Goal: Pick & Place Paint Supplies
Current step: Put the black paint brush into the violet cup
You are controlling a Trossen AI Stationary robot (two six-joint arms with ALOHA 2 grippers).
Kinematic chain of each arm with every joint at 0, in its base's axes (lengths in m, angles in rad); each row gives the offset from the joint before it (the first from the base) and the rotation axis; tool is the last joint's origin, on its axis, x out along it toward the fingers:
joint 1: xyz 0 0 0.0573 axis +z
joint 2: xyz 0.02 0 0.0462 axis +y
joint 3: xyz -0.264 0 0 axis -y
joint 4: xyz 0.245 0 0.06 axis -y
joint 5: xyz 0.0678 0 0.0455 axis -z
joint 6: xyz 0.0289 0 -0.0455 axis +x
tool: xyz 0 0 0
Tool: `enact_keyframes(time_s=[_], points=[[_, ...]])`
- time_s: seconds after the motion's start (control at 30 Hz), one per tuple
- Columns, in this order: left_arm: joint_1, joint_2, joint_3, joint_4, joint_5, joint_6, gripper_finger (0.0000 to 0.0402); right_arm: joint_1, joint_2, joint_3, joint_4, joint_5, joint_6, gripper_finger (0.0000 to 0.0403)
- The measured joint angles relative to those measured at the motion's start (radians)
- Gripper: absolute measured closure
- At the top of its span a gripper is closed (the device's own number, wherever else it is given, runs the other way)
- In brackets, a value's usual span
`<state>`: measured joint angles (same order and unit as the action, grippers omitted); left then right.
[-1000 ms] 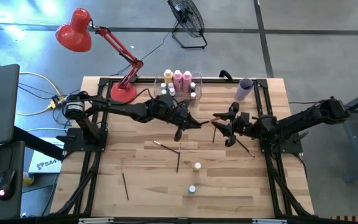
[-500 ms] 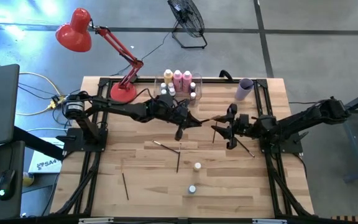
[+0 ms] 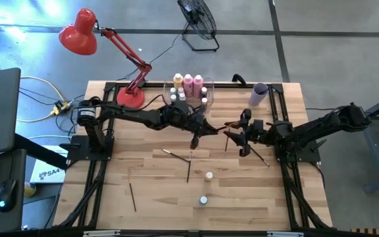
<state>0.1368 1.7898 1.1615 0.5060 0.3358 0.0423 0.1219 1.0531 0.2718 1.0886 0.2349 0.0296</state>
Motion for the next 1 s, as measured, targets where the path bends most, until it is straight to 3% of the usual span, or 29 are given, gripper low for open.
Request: enact_keyframes(time_s=[0.13,0.4,0.73,1.0], points=[[0.000,0.011,0.015,-0.021,0.009,0.002,0.0389,0.000,0.000,0.000,0.007,0.002,-0.007,0.0276],[0.000,0.021,0.020,-0.027,0.014,0.006,0.0389,0.000,0.000,0.000,0.014,0.005,-0.042,0.0384],[0.000,0.021,0.020,-0.041,0.012,0.006,0.0385,0.000,0.001,0.000,0.009,0.005,-0.053,0.0393],[0.000,0.021,0.019,-0.045,0.006,0.047,0.0323,0.000,0.000,0.000,-0.002,0.023,-0.053,0.0393]])
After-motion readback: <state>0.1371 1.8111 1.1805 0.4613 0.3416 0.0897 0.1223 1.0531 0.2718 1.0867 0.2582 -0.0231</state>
